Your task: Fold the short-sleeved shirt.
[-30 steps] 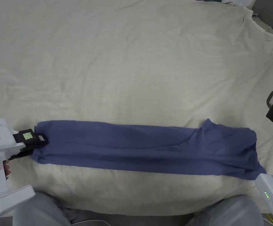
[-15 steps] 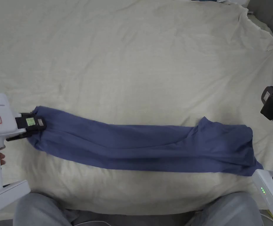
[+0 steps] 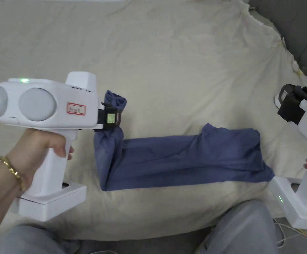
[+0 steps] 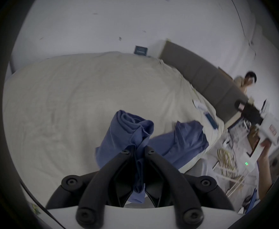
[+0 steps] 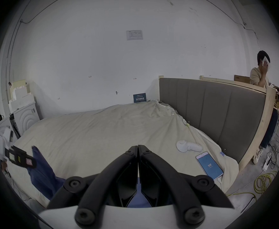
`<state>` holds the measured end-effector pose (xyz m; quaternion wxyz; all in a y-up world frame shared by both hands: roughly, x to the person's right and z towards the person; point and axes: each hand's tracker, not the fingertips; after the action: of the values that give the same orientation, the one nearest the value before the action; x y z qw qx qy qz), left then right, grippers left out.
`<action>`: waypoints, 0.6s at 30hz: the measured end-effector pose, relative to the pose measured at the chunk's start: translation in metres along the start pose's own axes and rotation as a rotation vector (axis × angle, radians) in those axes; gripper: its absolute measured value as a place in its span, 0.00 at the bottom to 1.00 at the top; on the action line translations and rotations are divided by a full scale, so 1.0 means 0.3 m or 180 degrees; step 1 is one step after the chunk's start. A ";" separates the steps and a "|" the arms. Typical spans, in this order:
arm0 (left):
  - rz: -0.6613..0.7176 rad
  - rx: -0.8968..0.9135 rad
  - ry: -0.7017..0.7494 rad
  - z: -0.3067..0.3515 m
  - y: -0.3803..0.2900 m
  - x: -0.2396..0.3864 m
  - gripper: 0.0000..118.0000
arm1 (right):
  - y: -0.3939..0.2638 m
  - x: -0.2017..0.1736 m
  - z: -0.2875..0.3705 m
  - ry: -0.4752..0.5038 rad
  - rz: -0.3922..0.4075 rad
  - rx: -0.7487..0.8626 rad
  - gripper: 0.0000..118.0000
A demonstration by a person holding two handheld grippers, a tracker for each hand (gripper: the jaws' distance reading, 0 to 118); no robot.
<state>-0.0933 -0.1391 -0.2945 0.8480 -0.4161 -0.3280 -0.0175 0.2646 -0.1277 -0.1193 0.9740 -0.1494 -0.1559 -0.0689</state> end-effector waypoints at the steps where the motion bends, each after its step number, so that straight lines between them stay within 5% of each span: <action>1: -0.0044 -0.0059 -0.0042 -0.043 0.001 0.025 0.07 | -0.002 0.009 0.006 -0.0017 -0.0005 -0.0002 0.00; 11: -0.0191 -0.0828 0.0025 -0.484 -0.073 0.201 0.10 | -0.023 0.074 0.055 -0.0221 -0.0102 -0.0052 0.00; 13: -0.0094 -0.0867 0.0022 -0.523 -0.087 0.208 0.27 | -0.025 0.079 0.059 -0.0250 -0.0115 -0.0064 0.00; 16: 0.0082 -0.0848 -0.0253 -0.536 -0.094 0.207 0.78 | -0.023 0.079 0.059 -0.0273 -0.0114 -0.0081 0.00; 18: 0.0201 -0.0764 -0.0378 -0.515 -0.078 0.211 0.84 | -0.017 0.076 0.051 -0.0273 -0.0100 -0.0091 0.00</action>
<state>0.0329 -0.2497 -0.3100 0.7713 -0.5250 -0.3599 -0.0052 0.2808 -0.1298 -0.0965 0.9630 -0.1636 -0.1989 -0.0800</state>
